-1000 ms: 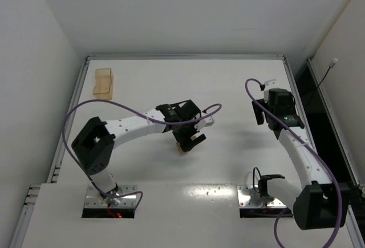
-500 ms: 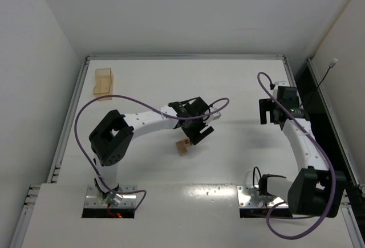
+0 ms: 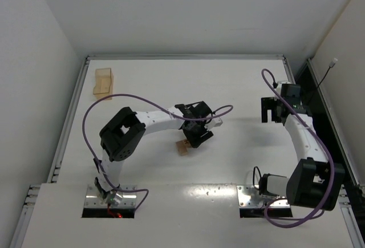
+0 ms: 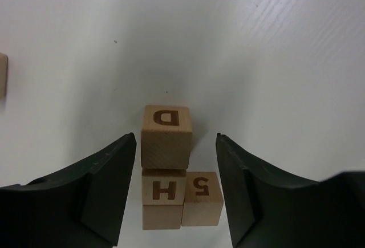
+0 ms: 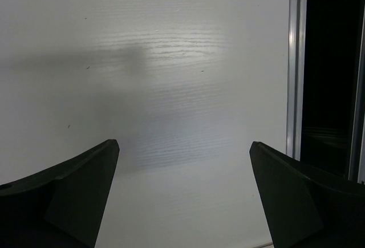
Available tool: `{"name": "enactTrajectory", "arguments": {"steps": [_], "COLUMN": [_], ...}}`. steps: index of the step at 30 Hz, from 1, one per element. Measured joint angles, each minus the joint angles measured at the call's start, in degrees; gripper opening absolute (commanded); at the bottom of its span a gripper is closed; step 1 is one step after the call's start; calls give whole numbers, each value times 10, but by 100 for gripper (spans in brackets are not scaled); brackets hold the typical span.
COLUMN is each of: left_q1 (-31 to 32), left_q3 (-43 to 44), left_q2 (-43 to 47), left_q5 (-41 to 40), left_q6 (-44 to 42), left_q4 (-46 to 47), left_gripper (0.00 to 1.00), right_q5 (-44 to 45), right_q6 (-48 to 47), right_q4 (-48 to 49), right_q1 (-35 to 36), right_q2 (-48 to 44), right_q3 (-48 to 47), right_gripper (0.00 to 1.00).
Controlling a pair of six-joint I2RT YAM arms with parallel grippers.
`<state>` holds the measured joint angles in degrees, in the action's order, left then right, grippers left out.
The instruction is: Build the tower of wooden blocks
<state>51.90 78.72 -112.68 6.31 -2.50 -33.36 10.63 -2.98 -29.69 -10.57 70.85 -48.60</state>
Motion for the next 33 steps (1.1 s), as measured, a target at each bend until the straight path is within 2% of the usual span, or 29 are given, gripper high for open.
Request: {"name": "enactTrajectory", "arguments": {"steps": [5, 6, 9, 15, 24, 33], "left_q1": [1, 1, 2, 2, 2, -4], "left_q3": [25, 28, 39, 56, 156, 251], "left_q2": [-25, -28, -33, -36, -33, -27], "left_q5": [9, 9, 5, -25, -114, -194], "left_q6": [-18, -19, -18, 22, 219, 333], "left_q4": [-5, -5, -9, -18, -86, -129], "left_gripper": [34, 20, 0, 0, 0, 0], "right_q5": [-8, -9, -9, -12, -29, -53], "right_q6": [0, 0, 0, 0, 6, 30], "right_q4": [0, 0, 0, 0, -9, -19], "right_q1": [-2, -2, -2, -3, -5, -5], "right_q2": [1, 1, 1, 2, 5, 5], "right_q3": [0, 0, 0, 0, -4, -15], "right_gripper": [95, 95, 95, 95, 95, 95]}}
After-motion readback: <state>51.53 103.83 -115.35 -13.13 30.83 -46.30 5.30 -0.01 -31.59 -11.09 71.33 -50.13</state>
